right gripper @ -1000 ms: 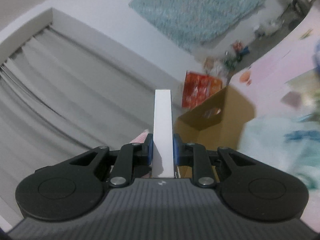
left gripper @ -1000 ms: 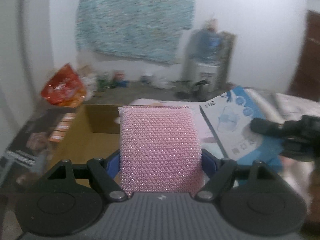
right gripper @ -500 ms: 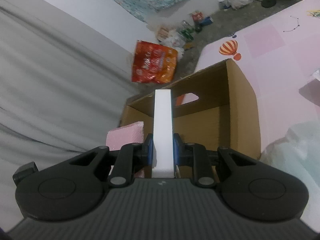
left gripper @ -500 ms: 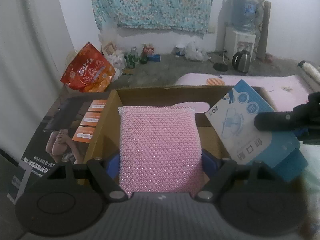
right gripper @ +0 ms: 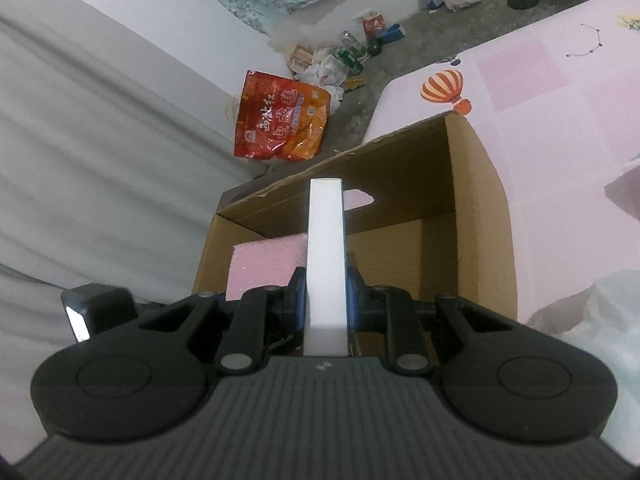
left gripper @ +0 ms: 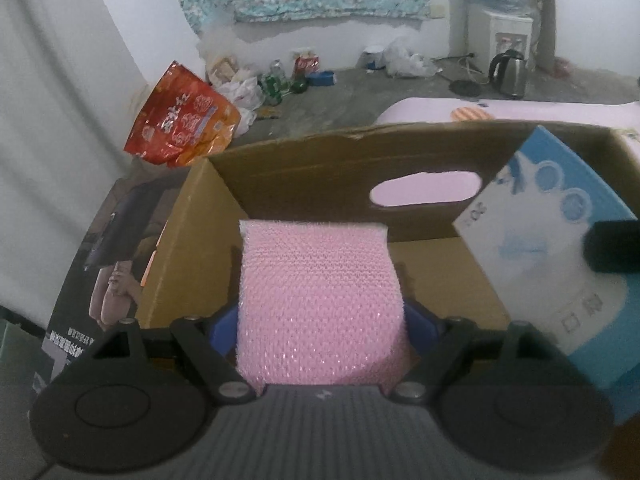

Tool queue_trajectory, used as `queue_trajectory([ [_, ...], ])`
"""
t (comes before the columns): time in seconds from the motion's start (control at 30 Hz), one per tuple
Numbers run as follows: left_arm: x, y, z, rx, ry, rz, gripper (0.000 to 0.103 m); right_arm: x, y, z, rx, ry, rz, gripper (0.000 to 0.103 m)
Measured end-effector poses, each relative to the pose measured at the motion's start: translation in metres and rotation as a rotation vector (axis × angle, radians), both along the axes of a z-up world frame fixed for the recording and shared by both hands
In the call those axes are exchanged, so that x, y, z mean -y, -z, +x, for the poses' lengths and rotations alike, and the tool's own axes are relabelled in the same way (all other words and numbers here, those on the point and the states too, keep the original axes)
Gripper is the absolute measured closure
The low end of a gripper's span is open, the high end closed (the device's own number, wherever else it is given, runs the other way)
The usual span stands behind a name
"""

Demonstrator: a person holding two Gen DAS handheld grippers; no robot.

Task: Organize soft objects
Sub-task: 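Carry the pink sponge into the cardboard box and open the left gripper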

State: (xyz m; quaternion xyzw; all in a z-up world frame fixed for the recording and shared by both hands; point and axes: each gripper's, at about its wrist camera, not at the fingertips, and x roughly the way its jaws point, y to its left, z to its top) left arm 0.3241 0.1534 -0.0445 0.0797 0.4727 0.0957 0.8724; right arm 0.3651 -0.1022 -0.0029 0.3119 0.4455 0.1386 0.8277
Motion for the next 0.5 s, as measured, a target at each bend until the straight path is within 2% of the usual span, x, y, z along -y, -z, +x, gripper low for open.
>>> queue_trajectory([
  [0.17, -0.009, -0.003, 0.002, 0.020, -0.007, -0.030, 0.011, -0.004, 0.004, 0.006, -0.007, -0.008, -0.014, 0.084],
  [0.33, -0.014, -0.005, 0.002, 0.019, -0.027, -0.028, 0.011, -0.008, 0.007, 0.008, -0.017, -0.008, -0.014, 0.084],
  [0.5, -0.022, -0.029, -0.013, 0.043, -0.047, -0.060, 0.011, -0.019, 0.012, 0.009, -0.044, -0.017, -0.021, 0.084],
])
